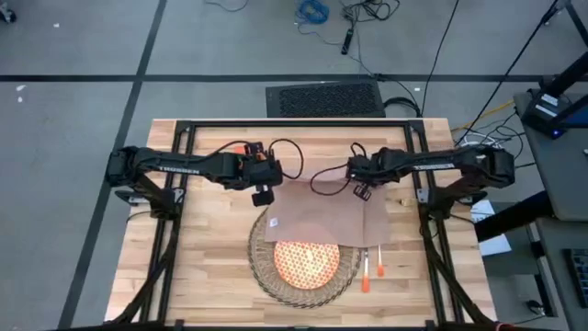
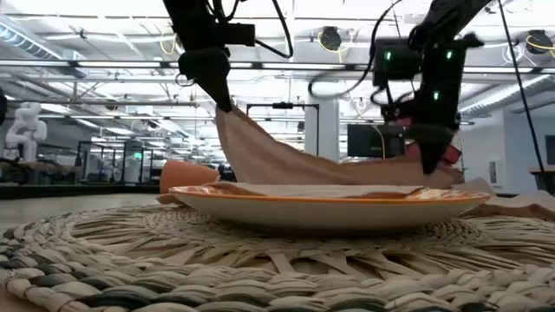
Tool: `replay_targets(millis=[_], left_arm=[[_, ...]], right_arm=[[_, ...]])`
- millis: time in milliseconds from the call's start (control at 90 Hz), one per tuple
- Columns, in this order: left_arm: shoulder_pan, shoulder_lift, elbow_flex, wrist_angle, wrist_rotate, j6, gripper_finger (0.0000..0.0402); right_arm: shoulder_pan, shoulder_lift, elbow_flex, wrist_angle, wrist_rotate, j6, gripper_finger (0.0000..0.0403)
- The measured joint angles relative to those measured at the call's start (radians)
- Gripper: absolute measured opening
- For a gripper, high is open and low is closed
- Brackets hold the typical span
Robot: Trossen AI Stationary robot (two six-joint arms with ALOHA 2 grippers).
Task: Set table place
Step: Fold the white napkin
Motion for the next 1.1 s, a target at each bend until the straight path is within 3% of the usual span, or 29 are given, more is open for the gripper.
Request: replay_targets(millis=[156, 400, 600, 922, 1100], left_arm=[[-0.03, 0.0, 0.013, 0.002, -0.019, -0.001, 0.0], [-0.098, -0.042, 0.068, -0.001, -0.198, 0.028, 0.0], [-0.082, -0.042, 0.124, -0.1, -0.349, 0.046, 0.0], [0.006, -0.042, 0.125, -0.093, -0.277, 0.028, 0.0], [-0.009, -0.042, 0.125, -0.108, -0.184, -0.005, 0.0]], right_arm=[[0.072, -0.095, 0.072, -0.152, 0.038, 0.065, 0.0], [0.232, -0.182, 0.206, -0.381, 0.207, 0.23, 0.0], [0.247, -0.185, 0.292, -0.442, 0.285, 0.229, 0.0], [0.074, -0.184, 0.369, -0.435, 0.256, 0.036, 0.0], [0.103, -0.184, 0.342, -0.446, 0.162, 0.065, 0.0]])
